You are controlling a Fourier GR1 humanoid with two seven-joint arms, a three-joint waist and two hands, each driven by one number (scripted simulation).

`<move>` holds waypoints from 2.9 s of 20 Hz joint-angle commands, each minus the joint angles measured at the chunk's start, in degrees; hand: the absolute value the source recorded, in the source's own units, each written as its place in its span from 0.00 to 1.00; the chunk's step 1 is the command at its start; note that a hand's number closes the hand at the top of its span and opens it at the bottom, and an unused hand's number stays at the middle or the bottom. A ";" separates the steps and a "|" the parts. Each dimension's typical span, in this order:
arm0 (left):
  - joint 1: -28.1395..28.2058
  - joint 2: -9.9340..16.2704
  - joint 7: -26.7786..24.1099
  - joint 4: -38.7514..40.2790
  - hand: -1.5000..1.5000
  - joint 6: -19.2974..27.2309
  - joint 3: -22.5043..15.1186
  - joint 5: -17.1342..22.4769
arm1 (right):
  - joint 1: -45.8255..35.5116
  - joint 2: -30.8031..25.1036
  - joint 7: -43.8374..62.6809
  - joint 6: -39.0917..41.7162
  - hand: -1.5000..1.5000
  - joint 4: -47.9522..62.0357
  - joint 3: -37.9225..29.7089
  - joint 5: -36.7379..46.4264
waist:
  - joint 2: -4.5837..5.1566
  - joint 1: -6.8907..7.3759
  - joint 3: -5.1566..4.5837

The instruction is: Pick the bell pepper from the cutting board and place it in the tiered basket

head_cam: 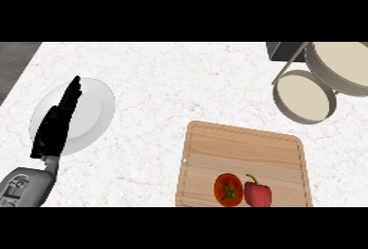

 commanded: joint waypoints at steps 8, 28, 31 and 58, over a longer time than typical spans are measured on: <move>2.12 -1.86 -0.82 1.18 0.50 0.96 1.63 -0.91 | -19.43 6.51 21.72 15.32 0.00 7.74 9.10 16.48 | -1.22 -2.66 0.21; 1.02 -0.42 0.72 -0.20 0.50 -1.89 4.86 -1.21 | -30.63 6.56 24.31 11.20 0.00 22.25 3.39 7.19 | -1.35 -3.12 0.31; 1.95 -0.20 1.05 -0.30 0.50 -1.85 5.20 -1.78 | -30.57 6.56 23.27 9.83 0.00 23.78 2.86 6.19 | -1.36 -3.18 0.32; 3.67 -5.49 1.73 -2.92 0.50 -2.16 5.27 -6.12 | -39.93 6.55 16.38 4.13 1.00 38.98 2.92 -3.97 | -1.52 -3.04 0.35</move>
